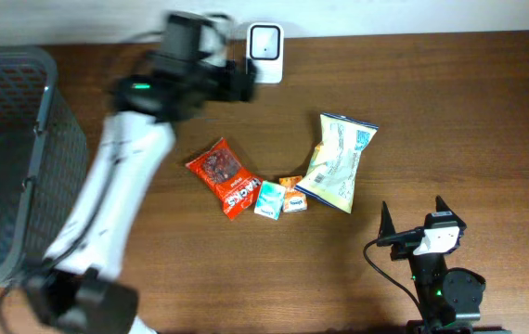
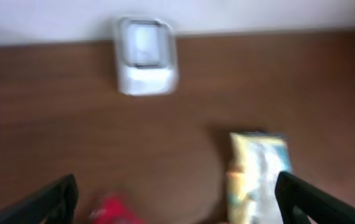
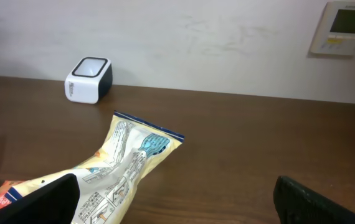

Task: Scan the item barcode
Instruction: 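Carry the cream bag out and drop it right of the items, then raise the left arm aside and reach the right gripper to the cream bag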

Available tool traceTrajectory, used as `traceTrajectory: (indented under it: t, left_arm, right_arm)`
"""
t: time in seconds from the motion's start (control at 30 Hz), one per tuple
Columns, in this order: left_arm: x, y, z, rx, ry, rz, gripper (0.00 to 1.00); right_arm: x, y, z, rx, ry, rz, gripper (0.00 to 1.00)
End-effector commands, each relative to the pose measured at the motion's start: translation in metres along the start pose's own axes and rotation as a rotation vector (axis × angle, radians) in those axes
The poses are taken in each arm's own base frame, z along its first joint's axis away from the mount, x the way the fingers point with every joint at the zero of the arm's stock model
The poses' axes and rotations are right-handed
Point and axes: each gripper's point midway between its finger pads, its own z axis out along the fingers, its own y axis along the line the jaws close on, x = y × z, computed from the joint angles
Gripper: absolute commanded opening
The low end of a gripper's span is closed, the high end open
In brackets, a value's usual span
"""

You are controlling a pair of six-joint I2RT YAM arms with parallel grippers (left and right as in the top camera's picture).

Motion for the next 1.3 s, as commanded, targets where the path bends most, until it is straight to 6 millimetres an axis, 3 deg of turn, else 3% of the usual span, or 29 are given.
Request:
traceTrajectory:
  t: [0.0,0.13,0.2,0.33,0.57,0.67,0.77,0.93,1.0,1.13,1.27]
  left_arm:
    - [-0.004,0.075,-0.026,-0.16,-0.001,-0.063,0.99]
    - [0.002,0.139,-0.042,-0.26,0.01,-0.168,0.99]
    - [0.002,0.149,-0.045,-0.275,0.006,-0.183,0.99]
    - [0.002,0.153,-0.046,-0.284,0.005,-0.188,0.99]
    - [0.002,0.153,-0.046,-0.284,0.005,-0.188,0.99]
    - [0.002,0.152,-0.046,-0.284,0.005,-0.187,0.99]
    - [0.002,0.152,-0.046,-0.283,0.005,-0.187,0.99]
    - [0.002,0.152,-0.046,-0.283,0.005,-0.187,0.99]
    - [0.002,0.152,-0.046,-0.283,0.005,-0.187,0.99]
    - [0.002,0.152,-0.046,-0.283,0.005,-0.187,0.99]
    - [0.002,0.152,-0.046,-0.284,0.005,-0.187,0.99]
  right_arm:
    - [0.002,0.001,0.0,0.0,0.001,0.003,0.98]
    - [-0.003,0.0,0.0,0.0,-0.019,0.003,0.98]
    - [-0.007,0.008,0.0,-0.043,-0.039,0.0,0.99]
    - [-0.022,0.027,-0.004,-0.158,-0.081,-0.001,0.99]
    - [-0.072,0.034,-0.004,-0.218,0.023,0.065,0.99]
    - [-0.084,0.037,0.013,-0.253,0.226,0.105,0.99]
    - [-0.084,0.044,0.033,-0.307,0.454,0.161,0.99]
    - [-0.094,0.084,0.064,-0.571,0.673,0.313,0.99]
    - [-0.086,0.088,0.087,-0.622,0.705,0.302,0.98]
    - [-0.042,0.07,0.125,-0.507,0.839,0.418,0.99]
    - [0.032,0.026,0.145,-0.314,1.024,0.613,0.97]
